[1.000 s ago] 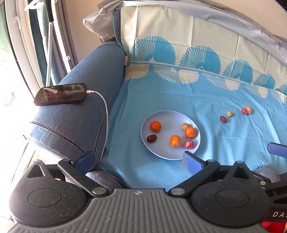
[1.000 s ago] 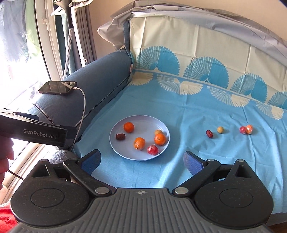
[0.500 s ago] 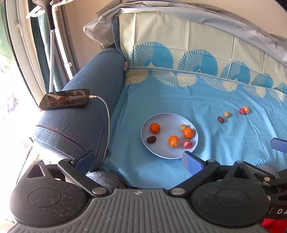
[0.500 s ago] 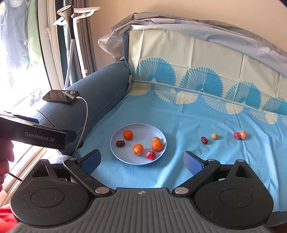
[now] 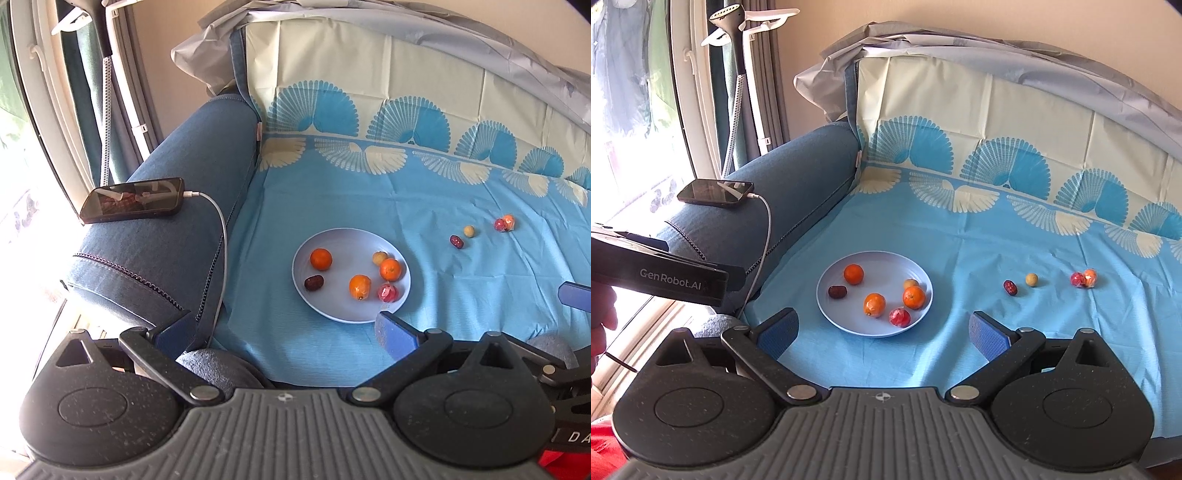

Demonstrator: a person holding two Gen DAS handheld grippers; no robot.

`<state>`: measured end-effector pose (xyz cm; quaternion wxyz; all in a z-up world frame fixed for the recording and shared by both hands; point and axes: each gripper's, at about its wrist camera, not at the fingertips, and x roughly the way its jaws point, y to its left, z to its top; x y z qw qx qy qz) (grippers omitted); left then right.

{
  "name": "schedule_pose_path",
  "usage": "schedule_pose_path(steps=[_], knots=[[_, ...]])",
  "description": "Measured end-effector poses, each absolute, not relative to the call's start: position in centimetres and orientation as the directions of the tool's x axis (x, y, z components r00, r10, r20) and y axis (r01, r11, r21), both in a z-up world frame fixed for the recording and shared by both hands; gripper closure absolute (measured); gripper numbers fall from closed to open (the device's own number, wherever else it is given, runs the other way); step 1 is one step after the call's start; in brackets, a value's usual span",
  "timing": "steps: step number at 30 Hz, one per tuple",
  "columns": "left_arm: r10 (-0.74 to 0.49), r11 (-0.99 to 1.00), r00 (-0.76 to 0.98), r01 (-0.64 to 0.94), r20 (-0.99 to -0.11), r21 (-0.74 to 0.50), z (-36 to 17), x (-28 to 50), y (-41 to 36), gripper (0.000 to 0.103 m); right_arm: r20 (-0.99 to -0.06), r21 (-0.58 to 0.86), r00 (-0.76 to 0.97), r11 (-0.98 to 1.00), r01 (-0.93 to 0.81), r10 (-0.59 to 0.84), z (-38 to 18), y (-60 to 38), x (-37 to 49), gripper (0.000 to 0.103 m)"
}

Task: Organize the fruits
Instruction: 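Lift both tools back from the plate, then move both tools toward the remaining fruits on the sheet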

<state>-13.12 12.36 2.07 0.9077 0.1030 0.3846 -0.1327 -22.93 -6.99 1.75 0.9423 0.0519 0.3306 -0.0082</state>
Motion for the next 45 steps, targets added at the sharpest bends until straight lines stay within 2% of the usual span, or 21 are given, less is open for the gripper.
schedule_pose_path(steps=[18, 34, 45], knots=[[-0.142, 0.945, 0.649, 0.313, -0.747, 0.092, 1.3, -11.2, 11.9, 0.000, -0.651, 0.089, 0.759, 0.994, 0.063, 0.010, 1.1, -7.5, -21.3, 0.004], [-0.112, 0.937, 0.639, 0.324, -0.761, 0.134, 0.9, -8.4, 9.0, 0.000, -0.674, 0.155, 0.739, 0.978, 0.136, 0.004, -0.2, -10.9, -19.4, 0.004], [-0.158, 0.906, 0.611, 0.402, -0.776, 0.133, 0.1, -5.6, 2.8, 0.000, -0.679, 0.133, 0.722, 0.946, 0.297, -0.131, -2.0, -18.0, -18.5, 0.004]])
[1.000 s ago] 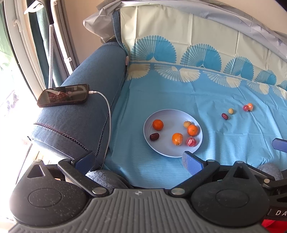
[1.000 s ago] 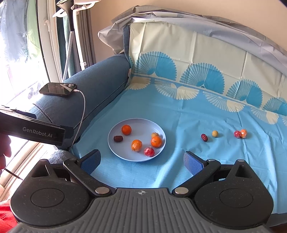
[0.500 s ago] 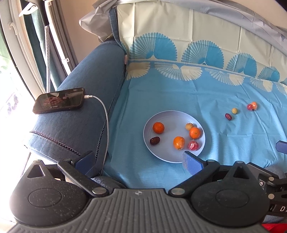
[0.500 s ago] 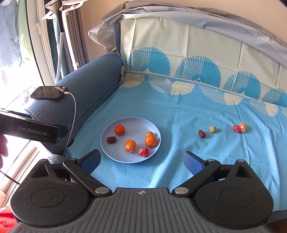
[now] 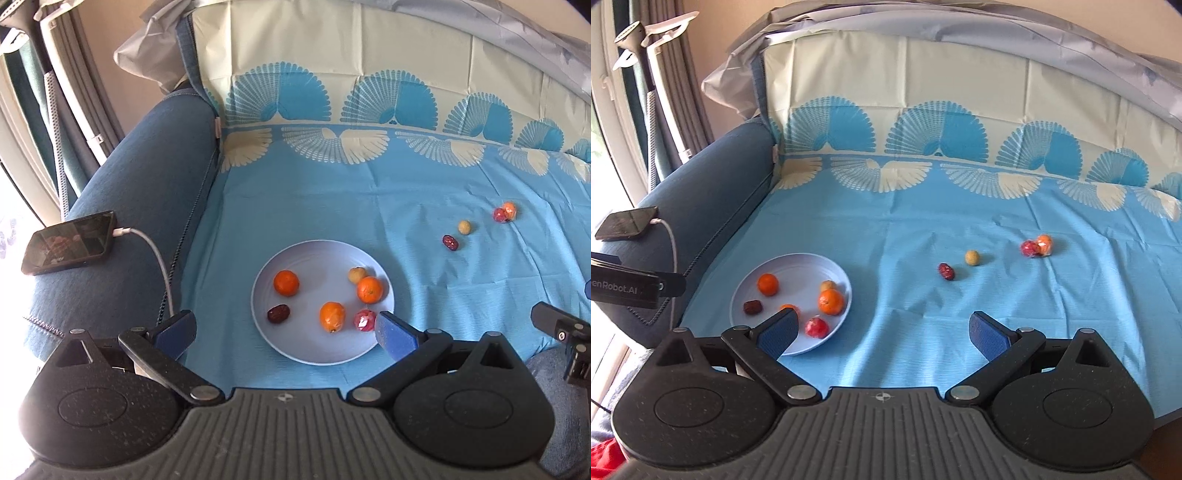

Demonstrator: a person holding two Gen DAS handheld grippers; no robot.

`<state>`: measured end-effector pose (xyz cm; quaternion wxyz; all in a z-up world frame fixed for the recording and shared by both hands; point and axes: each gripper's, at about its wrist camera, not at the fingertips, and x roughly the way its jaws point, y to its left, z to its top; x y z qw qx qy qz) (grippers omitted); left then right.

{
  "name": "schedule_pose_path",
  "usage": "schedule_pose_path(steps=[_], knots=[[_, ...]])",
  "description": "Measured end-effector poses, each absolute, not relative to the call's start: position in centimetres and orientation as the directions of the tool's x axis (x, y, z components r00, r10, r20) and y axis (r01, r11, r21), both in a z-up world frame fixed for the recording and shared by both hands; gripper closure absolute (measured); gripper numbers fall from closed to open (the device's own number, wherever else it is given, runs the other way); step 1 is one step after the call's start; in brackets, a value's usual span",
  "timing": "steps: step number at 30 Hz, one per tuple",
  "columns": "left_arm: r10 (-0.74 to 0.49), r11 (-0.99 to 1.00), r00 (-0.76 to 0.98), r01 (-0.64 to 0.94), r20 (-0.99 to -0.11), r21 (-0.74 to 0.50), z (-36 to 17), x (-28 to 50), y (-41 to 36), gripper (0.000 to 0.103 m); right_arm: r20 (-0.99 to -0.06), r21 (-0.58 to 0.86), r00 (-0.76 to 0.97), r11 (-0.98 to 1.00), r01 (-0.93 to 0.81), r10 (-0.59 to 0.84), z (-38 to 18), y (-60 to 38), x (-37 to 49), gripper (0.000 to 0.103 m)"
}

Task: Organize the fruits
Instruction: 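Move both tools toward the remaining fruits on the sheet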

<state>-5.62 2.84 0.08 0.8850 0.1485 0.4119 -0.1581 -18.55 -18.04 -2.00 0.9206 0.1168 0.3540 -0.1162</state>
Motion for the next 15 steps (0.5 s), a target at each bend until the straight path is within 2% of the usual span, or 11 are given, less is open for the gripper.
schedule_pose_path(steps=[4, 10, 15], knots=[[-0.192, 0.878, 0.586, 0.461, -0.787, 0.129, -0.5, -4.6, -1.0, 0.000, -0.673, 0.116, 0.705, 0.910, 0.398, -0.222, -3.1, -22.4, -18.8, 0.004], [-0.276, 0.836, 0.502, 0.546, -0.819, 0.053, -2.5, -1.8, -7.9, 0.000, -0.663, 0.082, 0.666, 0.852, 0.517, -0.341, -5.9, -30.0, -18.1, 0.004], [-0.287, 0.808, 0.468, 0.586, -0.836, 0.051, -5.5, 0.7, -14.0, 0.000, -0.658, 0.044, 0.630, 0.814, 0.578, -0.412, -9.8, -36.1, -15.2, 0.004]])
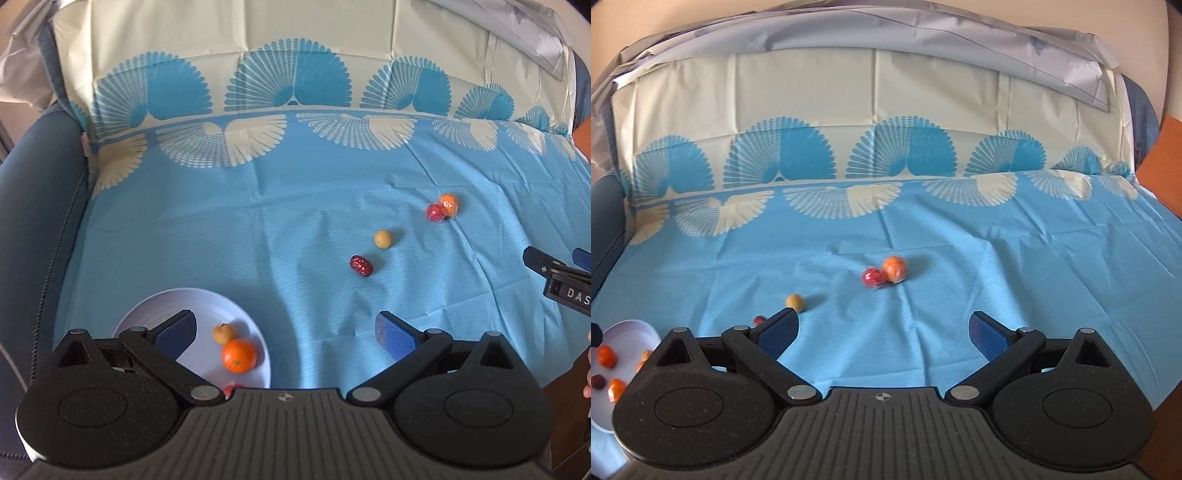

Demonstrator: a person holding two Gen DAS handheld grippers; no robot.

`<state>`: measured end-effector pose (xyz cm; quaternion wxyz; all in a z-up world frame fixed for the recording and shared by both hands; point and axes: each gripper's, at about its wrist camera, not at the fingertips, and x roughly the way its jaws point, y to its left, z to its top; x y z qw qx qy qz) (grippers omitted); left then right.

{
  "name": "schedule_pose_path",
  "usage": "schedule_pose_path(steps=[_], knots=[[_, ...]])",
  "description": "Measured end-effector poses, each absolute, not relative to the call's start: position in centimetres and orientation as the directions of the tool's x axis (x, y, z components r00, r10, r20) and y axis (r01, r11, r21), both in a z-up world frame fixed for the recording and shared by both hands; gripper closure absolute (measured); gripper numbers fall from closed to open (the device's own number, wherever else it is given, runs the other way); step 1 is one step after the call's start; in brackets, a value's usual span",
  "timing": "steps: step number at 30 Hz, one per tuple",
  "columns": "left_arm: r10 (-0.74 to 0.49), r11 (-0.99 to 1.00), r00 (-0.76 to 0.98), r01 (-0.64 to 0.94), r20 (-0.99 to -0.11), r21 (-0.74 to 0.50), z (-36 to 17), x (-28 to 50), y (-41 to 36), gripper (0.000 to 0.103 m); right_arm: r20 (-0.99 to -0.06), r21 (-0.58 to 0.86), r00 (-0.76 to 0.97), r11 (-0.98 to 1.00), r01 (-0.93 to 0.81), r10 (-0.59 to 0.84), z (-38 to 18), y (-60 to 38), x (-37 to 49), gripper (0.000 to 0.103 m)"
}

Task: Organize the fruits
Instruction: 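Move both tools toward the remaining fruits on the sheet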

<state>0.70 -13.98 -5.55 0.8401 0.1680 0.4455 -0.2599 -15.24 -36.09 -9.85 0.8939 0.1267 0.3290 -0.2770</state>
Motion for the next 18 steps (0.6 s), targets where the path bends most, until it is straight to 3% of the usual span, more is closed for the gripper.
schedule_pose_path(steps=[11, 18], knots=[[-0.257, 0.720, 0.422, 0.683, -0.869, 0.119, -15.9, 5.4, -25.0, 0.000, -0.693, -0.025, 0.550, 0.778, 0.628, -0.466, -20.4, -45.0, -6.2, 0.004], [-0.220, 0.721, 0.418, 0.678, -0.881, 0.142, -19.4, 7.7, -27.3, 0.000, -0.684, -0.074, 0.562, 0.810, 0.582, -0.466, -23.3, -46.5, -2.2, 0.004]])
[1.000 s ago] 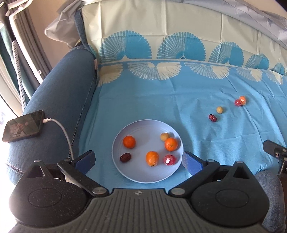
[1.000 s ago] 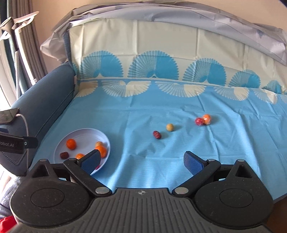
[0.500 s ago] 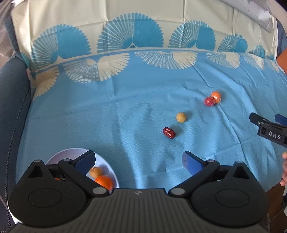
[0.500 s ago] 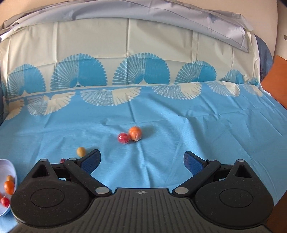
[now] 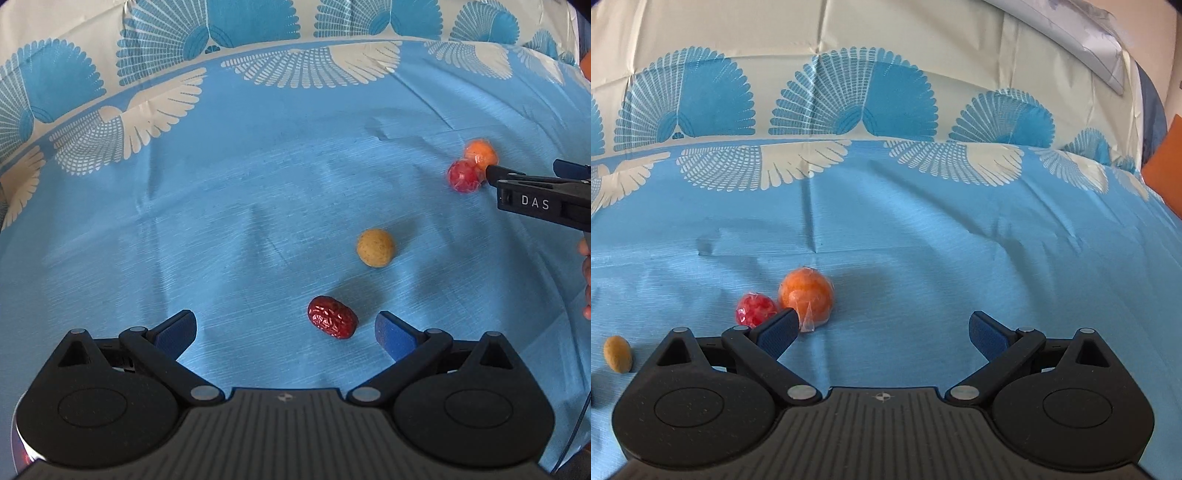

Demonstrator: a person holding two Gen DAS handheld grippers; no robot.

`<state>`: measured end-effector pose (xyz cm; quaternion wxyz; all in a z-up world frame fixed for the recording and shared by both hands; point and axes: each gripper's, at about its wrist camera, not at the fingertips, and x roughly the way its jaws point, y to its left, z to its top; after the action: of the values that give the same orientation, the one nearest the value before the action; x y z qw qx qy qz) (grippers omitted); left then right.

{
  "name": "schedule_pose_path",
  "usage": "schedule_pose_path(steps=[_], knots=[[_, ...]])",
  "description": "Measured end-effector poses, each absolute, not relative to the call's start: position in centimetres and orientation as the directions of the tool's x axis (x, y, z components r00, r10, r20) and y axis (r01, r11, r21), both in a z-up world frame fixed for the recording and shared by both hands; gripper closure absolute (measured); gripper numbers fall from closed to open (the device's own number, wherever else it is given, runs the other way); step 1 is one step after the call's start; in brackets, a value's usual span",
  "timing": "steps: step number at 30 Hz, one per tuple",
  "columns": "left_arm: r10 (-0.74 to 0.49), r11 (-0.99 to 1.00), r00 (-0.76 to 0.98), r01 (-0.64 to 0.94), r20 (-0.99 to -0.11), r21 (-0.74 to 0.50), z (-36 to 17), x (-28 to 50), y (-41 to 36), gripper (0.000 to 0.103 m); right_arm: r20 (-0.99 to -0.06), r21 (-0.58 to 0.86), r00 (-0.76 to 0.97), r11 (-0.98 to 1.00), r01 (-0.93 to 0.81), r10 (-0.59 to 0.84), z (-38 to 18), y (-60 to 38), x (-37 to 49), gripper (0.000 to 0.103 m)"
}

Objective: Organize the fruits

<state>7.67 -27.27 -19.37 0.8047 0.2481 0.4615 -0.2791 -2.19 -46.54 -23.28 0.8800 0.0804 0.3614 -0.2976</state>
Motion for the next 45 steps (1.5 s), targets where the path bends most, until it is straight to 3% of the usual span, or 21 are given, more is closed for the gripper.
schedule_pose_path(steps=[9, 10, 12, 14, 15, 16, 17, 18, 25, 31, 37, 45], knots=[[-0.264, 0.698, 0.423, 0.704, -0.867, 0.131, -19.9, 7.4, -27.9, 0.001, -0.681, -0.053, 0.592, 0.835, 0.547, -0.431, -24.5, -46.7, -0.5, 0.004], [-0.273, 0.697, 0.425, 0.706, -0.863, 0.127, -19.8, 7.3, -27.9, 0.005, -0.678, -0.053, 0.597, 0.839, 0.542, -0.428, -24.5, -46.7, -0.3, 0.004], [-0.296, 0.693, 0.425, 0.712, -0.855, 0.114, -19.5, 7.1, -27.9, 0.016, -0.680, -0.045, 0.601, 0.842, 0.537, -0.420, -24.5, -46.9, 0.0, 0.005], [-0.309, 0.693, 0.410, 0.715, -0.858, 0.092, -19.5, 7.2, -27.8, 0.043, -0.685, -0.016, 0.617, 0.855, 0.518, -0.387, -24.6, -47.1, 0.2, 0.012], [-0.315, 0.695, 0.399, 0.715, -0.861, 0.077, -19.5, 7.2, -27.6, 0.049, -0.689, -0.002, 0.627, 0.866, 0.499, -0.363, -24.6, -47.1, 0.4, 0.020], [-0.326, 0.695, 0.386, 0.716, -0.863, 0.058, -19.6, 7.2, -27.4, 0.071, -0.698, 0.007, 0.633, 0.881, 0.473, -0.335, -24.6, -47.1, 0.7, 0.028], [-0.329, 0.697, 0.382, 0.716, -0.863, 0.051, -19.6, 7.2, -27.2, 0.071, -0.708, -0.002, 0.630, 0.893, 0.451, -0.320, -24.7, -46.9, 0.9, 0.050], [-0.329, 0.702, 0.394, 0.710, -0.858, 0.057, -19.4, 7.0, -26.9, 0.071, -0.707, -0.023, 0.628, 0.898, 0.438, -0.324, -24.5, -46.5, 1.0, 0.064], [-0.360, 0.707, 0.451, 0.703, -0.816, 0.077, -16.2, 5.1, -24.6, 0.071, -0.685, 0.006, 0.613, 0.839, 0.544, -0.393, -22.1, -47.1, -1.7, 0.064], [-0.396, 0.725, 0.474, 0.687, -0.787, 0.048, -10.6, 3.0, -21.0, 0.071, -0.604, 0.038, 0.654, 0.803, 0.594, -0.455, -16.2, -45.5, -6.9, 0.064], [-0.375, 0.772, 0.512, 0.634, -0.773, 0.045, -4.5, 0.1, -13.8, 0.071, -0.561, 0.125, 0.744, 0.852, 0.508, -0.362, -9.4, -38.7, -12.2, 0.064], [-0.304, 0.831, 0.547, 0.552, -0.780, 0.063, -0.3, -4.3, -2.2, 0.071, -0.605, 0.217, 0.788, 0.930, 0.297, -0.110, -4.1, -26.8, -15.6, 0.064]])
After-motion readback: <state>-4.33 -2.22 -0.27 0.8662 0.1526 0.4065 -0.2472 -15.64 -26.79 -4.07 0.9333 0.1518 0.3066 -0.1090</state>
